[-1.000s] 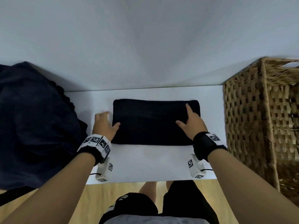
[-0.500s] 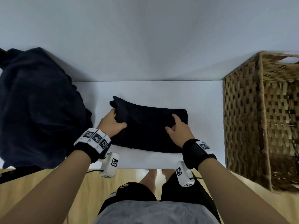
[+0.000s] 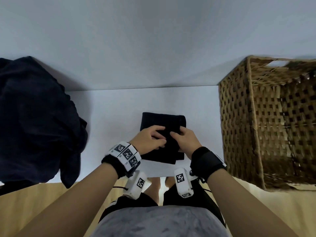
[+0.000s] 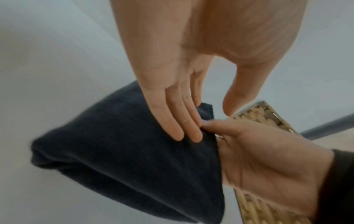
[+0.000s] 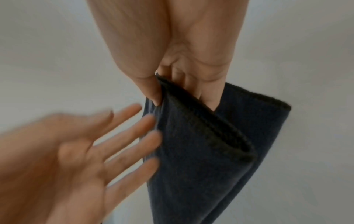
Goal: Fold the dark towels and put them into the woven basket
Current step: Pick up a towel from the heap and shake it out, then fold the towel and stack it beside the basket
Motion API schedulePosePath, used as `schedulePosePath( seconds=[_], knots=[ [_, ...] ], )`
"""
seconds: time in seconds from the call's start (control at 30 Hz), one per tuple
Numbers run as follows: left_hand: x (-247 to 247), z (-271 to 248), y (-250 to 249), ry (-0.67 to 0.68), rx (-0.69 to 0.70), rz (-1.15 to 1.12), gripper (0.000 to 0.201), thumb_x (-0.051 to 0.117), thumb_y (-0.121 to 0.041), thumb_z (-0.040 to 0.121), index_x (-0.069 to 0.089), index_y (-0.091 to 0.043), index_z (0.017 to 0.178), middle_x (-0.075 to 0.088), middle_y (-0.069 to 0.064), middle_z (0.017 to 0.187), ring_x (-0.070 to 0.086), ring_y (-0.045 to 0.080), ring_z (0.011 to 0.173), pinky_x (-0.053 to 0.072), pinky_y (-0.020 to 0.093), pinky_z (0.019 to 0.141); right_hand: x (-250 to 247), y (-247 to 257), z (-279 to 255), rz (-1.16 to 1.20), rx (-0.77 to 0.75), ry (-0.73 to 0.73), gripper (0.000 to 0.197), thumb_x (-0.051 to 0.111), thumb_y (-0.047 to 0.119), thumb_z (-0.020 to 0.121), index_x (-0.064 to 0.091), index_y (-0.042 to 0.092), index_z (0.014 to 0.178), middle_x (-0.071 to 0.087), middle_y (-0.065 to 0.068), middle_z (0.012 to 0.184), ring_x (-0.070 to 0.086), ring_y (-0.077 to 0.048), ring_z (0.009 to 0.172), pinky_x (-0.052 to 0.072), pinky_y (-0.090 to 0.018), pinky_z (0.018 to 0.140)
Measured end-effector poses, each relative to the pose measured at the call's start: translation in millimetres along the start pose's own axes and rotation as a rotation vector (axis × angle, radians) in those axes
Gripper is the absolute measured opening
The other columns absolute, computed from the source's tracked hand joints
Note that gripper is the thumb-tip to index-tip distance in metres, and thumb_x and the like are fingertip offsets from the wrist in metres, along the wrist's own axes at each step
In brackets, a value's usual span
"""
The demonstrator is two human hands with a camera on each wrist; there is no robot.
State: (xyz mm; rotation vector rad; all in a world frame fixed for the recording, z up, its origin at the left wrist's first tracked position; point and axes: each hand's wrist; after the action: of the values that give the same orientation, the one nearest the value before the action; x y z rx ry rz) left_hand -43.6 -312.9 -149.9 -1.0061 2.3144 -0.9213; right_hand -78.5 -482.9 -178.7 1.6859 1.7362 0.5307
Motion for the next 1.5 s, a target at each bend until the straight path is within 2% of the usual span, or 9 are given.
schedulePosePath(
  seconds=[0.13, 0.23, 0.5, 0.7, 0.87, 1.07, 1.17, 1.27, 1.5],
  knots=[
    [-21.9, 9.7, 19.0, -0.264, -0.083, 0.164, 0.035, 0.067, -0.025, 0.087, 0.058, -0.023, 0.121, 0.067, -0.005, 0.090, 0.070, 0.011, 0.074, 0.057, 0.030, 0.077, -15.4, -9.5, 11.0, -0.046, 0.009, -0.037, 0.016, 0.064, 0.025, 0.091, 0.065, 0.025, 0.107, 0.070, -0.004, 0.108, 0.066, -0.026, 0.103, 0.055, -0.050, 0.090],
    [-32.5, 15.5, 33.4, -0.345, -0.193, 0.320, 0.047, 0.071, -0.043, 0.082, 0.050, -0.026, 0.122, 0.062, -0.007, 0.093, 0.061, 0.009, 0.081, 0.044, 0.020, 0.068, -18.1, -18.8, 17.6, -0.185, 0.048, -0.151, 0.036, 0.070, 0.030, 0.087, 0.060, 0.017, 0.119, 0.065, 0.000, 0.100, 0.064, -0.023, 0.101, 0.055, -0.039, 0.091],
    [-22.2, 37.9, 51.9, -0.319, -0.271, 0.173, 0.054, 0.075, -0.043, 0.080, 0.054, -0.019, 0.123, 0.065, 0.004, 0.114, 0.065, 0.023, 0.102, 0.054, 0.041, 0.091, -9.1, -16.4, 21.3, -0.246, 0.170, -0.267, 0.057, 0.072, 0.031, 0.081, 0.047, 0.008, 0.127, 0.055, -0.008, 0.119, 0.053, -0.021, 0.100, 0.040, -0.023, 0.080],
    [-4.5, 52.2, 38.8, -0.304, -0.259, 0.238, 0.050, 0.072, -0.044, 0.082, 0.057, -0.017, 0.120, 0.066, 0.004, 0.112, 0.063, 0.019, 0.094, 0.049, 0.029, 0.081, -28.3, -15.5, 25.3, -0.236, 0.250, -0.091, 0.020, 0.072, 0.037, 0.077, 0.061, 0.022, 0.085, 0.068, -0.001, 0.095, 0.064, -0.022, 0.095, 0.052, -0.027, 0.080],
    [22.4, 75.5, 7.5, -0.280, -0.215, 0.170, 0.043, 0.069, -0.040, 0.086, 0.055, -0.015, 0.117, 0.065, 0.006, 0.109, 0.065, 0.023, 0.098, 0.054, 0.042, 0.090, -66.6, 4.4, 36.8, -0.152, 0.224, -0.221, 0.037, 0.068, 0.034, 0.080, 0.057, 0.017, 0.112, 0.060, 0.004, 0.092, 0.055, -0.014, 0.079, 0.043, -0.024, 0.065],
    [53.7, 118.5, -45.7, -0.431, -0.056, 0.036, 0.054, 0.068, -0.030, 0.088, 0.045, -0.025, 0.136, 0.064, 0.004, 0.122, 0.065, 0.019, 0.098, 0.055, 0.034, 0.088, -108.1, 39.5, 55.4, -0.134, -0.031, -0.491, 0.063, 0.066, 0.017, 0.088, 0.037, 0.013, 0.143, 0.047, -0.008, 0.141, 0.048, -0.025, 0.128, 0.042, -0.037, 0.108],
    [70.2, 123.1, -54.8, -0.409, -0.008, 0.141, 0.067, 0.070, -0.034, 0.087, 0.036, -0.036, 0.144, 0.060, 0.002, 0.128, 0.061, 0.017, 0.103, 0.051, 0.024, 0.085, -105.9, 39.0, 46.0, -0.436, -0.125, -0.546, 0.059, 0.062, 0.015, 0.090, 0.038, 0.011, 0.145, 0.036, -0.013, 0.146, 0.038, -0.027, 0.133, 0.033, -0.031, 0.109],
    [81.8, 129.3, -56.5, -0.383, -0.004, 0.295, 0.074, 0.068, -0.033, 0.088, 0.028, -0.031, 0.151, 0.052, 0.011, 0.138, 0.051, 0.027, 0.125, 0.042, 0.035, 0.104, -100.5, 27.8, 38.4, -0.494, -0.023, -0.404, 0.057, 0.057, 0.016, 0.094, 0.036, 0.012, 0.146, 0.031, -0.014, 0.146, 0.039, -0.030, 0.132, 0.036, -0.034, 0.106],
    [80.5, 148.2, -62.0, -0.450, -0.024, 0.197, 0.076, 0.070, -0.032, 0.086, 0.030, -0.032, 0.150, 0.051, 0.003, 0.142, 0.053, 0.023, 0.125, 0.043, 0.034, 0.106, -104.0, 15.2, 41.3, -0.439, -0.062, -0.221, 0.065, 0.049, 0.006, 0.096, 0.022, 0.018, 0.154, -0.004, -0.008, 0.164, 0.004, -0.027, 0.150, 0.009, -0.034, 0.121]
  ],
)
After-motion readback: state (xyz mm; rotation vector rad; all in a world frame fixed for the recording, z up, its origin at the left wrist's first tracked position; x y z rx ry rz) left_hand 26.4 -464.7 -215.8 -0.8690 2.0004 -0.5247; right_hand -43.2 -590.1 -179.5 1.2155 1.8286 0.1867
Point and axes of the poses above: each hand's wrist, its own z-axis towards the middle knuckle, its own x-axis out of the palm, y = z × x
